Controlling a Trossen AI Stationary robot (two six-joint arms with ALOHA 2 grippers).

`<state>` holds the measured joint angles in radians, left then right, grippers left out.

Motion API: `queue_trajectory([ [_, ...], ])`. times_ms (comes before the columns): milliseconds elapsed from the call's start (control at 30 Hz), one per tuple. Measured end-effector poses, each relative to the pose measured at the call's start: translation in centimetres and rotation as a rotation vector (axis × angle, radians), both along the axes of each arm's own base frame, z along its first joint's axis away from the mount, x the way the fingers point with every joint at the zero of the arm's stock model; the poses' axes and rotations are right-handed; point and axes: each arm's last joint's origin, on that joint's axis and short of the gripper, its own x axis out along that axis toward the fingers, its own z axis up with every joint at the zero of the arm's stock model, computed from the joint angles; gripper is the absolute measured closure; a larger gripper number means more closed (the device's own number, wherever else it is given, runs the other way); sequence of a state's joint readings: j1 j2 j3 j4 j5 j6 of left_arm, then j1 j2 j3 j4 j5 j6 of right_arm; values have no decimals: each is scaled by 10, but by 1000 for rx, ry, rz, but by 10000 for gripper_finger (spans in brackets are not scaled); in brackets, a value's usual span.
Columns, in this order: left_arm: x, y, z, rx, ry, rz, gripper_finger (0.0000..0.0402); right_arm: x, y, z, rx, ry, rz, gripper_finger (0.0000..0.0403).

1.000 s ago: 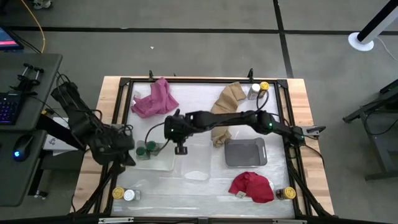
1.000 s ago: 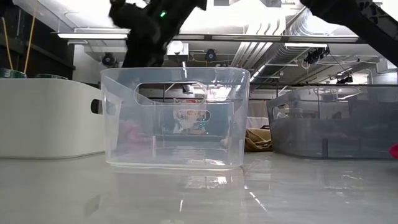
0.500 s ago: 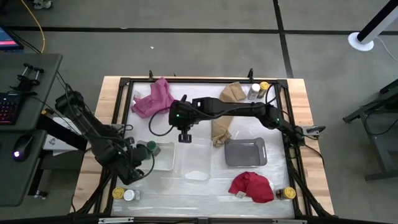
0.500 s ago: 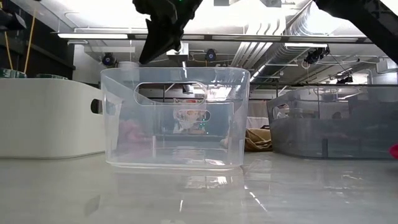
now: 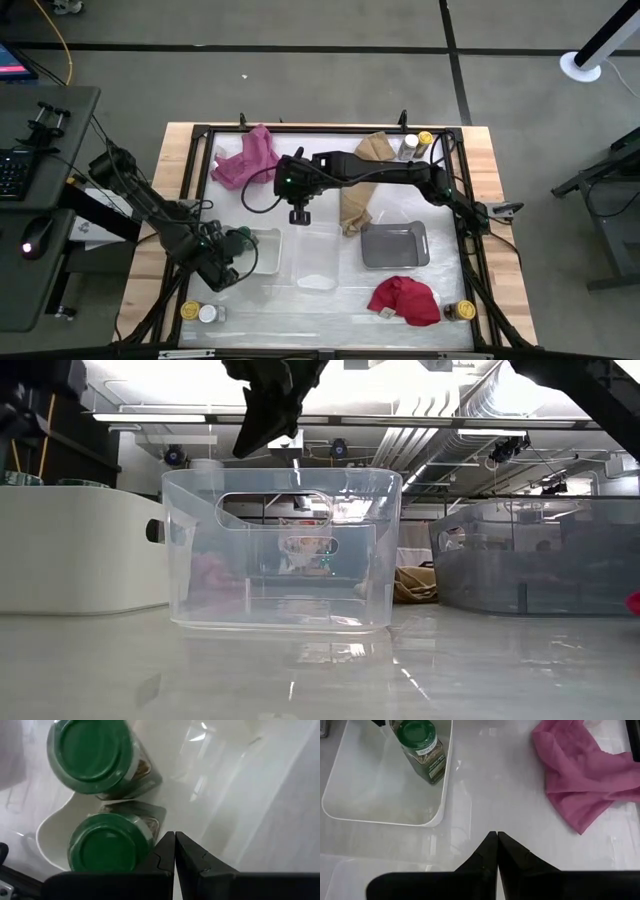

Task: Sort spices by type
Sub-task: Adjust the green seasoning bottles in the white bin

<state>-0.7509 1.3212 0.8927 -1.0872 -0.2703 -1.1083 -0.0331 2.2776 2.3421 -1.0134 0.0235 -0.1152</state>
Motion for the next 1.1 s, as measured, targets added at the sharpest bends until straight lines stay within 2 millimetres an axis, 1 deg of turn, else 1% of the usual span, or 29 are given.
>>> queue_trajectory([
  [167,-3,4,-8,33,3,13,401,0,0,0,-5,0,7,403],
  [300,-8,8,-15,61,44,13,401,0,0,0,-10,0,13,403],
  [500,-10,12,-15,117,58,7,401,1,0,1,-9,-9,14,403],
  [600,-10,15,-14,147,72,-11,401,1,2,1,38,-17,48,403],
  [767,-9,18,-14,175,75,-21,401,6,16,5,143,-82,130,403],
  [933,-8,20,-14,165,88,-18,402,11,31,9,150,-148,174,403],
  [1000,-8,19,-13,144,108,-33,401,15,37,7,151,-169,185,403],
  [1100,-8,18,-6,110,105,-58,401,23,45,-5,156,-173,196,403],
])
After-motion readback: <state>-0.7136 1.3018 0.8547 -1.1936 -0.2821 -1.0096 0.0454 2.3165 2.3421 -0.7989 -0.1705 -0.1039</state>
